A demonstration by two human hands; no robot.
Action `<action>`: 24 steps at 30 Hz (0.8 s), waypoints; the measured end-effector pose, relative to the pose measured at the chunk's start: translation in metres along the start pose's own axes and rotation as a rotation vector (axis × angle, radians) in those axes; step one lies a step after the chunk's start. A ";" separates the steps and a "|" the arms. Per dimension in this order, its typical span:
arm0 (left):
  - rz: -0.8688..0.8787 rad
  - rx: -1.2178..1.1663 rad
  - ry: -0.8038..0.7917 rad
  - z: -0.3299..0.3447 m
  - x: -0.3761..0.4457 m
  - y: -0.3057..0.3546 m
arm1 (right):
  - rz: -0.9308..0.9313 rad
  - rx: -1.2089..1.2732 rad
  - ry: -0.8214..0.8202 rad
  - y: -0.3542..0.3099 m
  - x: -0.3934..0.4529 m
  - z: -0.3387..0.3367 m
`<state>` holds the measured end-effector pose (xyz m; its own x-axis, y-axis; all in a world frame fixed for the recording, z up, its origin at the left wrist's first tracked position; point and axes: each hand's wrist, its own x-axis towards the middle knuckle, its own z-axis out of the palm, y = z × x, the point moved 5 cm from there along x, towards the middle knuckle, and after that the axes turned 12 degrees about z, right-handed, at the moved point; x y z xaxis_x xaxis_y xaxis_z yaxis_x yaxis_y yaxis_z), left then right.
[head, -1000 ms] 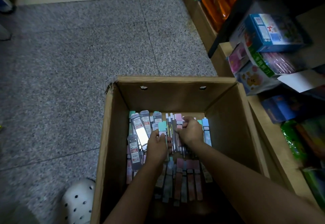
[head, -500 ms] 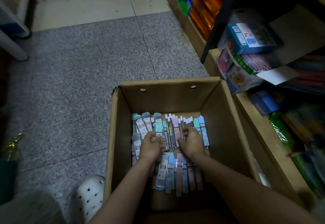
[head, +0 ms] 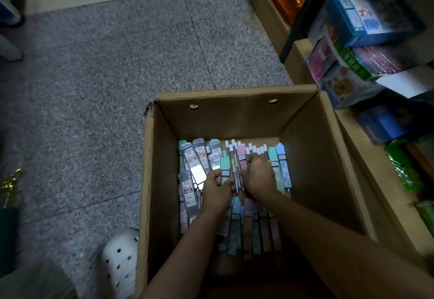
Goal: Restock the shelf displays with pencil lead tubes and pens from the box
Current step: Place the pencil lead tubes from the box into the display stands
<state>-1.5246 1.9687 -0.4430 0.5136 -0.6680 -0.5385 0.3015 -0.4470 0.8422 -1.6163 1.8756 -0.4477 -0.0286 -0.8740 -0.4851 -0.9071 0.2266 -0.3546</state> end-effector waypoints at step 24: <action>0.645 0.285 -0.703 0.060 -0.111 0.248 | -0.393 0.406 0.133 -0.016 -0.138 -0.268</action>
<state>-1.5548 1.8961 -0.1758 -0.1088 -0.9929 0.0482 -0.1192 0.0612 0.9910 -1.7105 1.8774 -0.1611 0.2012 -0.9664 -0.1602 -0.6272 -0.0014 -0.7789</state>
